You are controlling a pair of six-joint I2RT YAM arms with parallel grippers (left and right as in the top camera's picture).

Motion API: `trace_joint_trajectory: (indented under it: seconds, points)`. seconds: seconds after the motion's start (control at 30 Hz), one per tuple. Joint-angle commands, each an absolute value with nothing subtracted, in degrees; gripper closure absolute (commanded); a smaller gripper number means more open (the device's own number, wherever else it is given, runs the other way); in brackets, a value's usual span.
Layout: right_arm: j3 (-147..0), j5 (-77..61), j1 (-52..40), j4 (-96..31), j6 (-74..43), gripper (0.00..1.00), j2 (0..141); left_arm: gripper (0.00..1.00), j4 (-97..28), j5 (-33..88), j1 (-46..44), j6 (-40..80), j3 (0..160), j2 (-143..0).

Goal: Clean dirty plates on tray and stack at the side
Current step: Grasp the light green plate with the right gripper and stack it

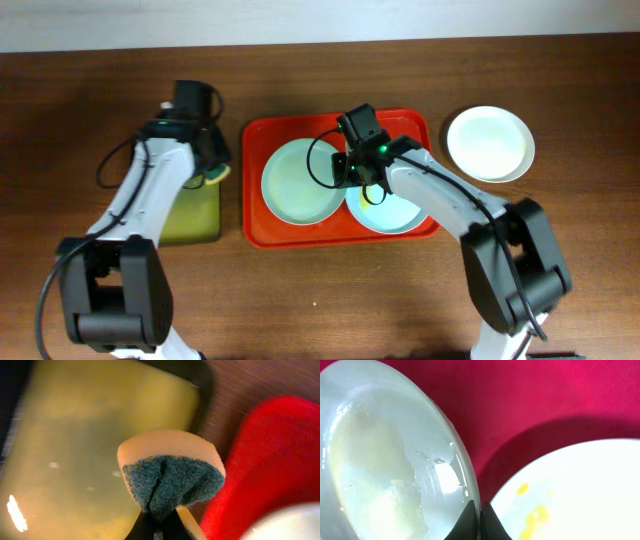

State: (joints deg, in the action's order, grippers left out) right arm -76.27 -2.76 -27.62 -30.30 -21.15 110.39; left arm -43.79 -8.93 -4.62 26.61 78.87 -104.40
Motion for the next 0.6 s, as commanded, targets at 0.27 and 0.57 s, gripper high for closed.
trace_joint_trajectory:
  seconds: [0.27,0.57]
  points:
    - [-77.34,70.65,-49.78,-26.09,9.21,0.96,100.82,1.0,-45.19,-6.59,1.98,26.28,79.18,-103.37]
    - [-77.34,78.5,-57.04,3.73,55.27,0.96,100.82,1.0,-45.5,-5.32,1.65,26.3,78.94,-103.37]
